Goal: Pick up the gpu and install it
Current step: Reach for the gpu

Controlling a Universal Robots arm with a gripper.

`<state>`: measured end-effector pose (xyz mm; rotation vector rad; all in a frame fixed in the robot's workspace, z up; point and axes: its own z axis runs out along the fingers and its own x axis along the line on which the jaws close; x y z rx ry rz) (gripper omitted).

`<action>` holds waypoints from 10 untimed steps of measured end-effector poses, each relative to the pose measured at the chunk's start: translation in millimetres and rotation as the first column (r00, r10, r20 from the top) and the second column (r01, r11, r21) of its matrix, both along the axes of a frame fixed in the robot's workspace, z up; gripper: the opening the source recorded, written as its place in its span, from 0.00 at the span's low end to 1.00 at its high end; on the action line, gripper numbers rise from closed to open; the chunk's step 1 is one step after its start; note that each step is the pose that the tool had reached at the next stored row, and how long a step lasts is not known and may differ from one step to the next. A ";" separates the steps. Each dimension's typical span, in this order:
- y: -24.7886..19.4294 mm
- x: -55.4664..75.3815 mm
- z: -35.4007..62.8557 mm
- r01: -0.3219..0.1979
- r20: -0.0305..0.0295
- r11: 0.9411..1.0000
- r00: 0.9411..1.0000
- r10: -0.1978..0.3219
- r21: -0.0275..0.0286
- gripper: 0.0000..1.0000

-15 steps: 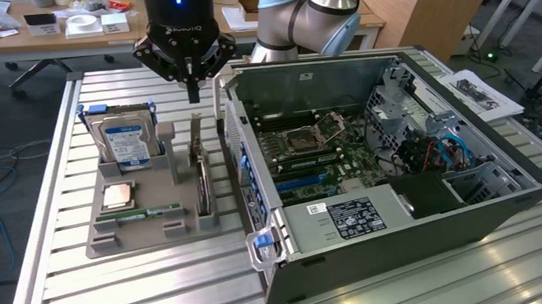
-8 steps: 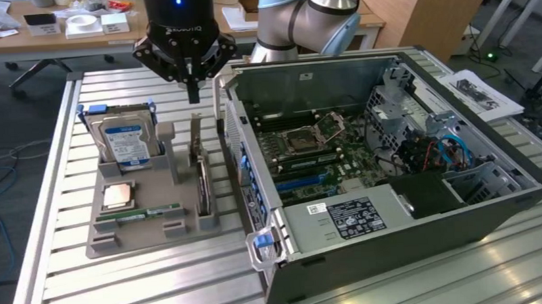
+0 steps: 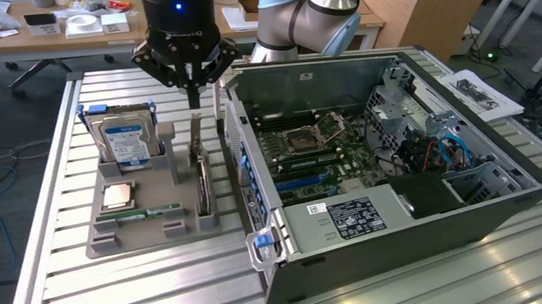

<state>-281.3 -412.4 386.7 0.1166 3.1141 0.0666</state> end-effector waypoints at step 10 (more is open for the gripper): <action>-20.7 -2.6 0.0 0.000 0.000 1.000 1.000 0.000 0.000 0.11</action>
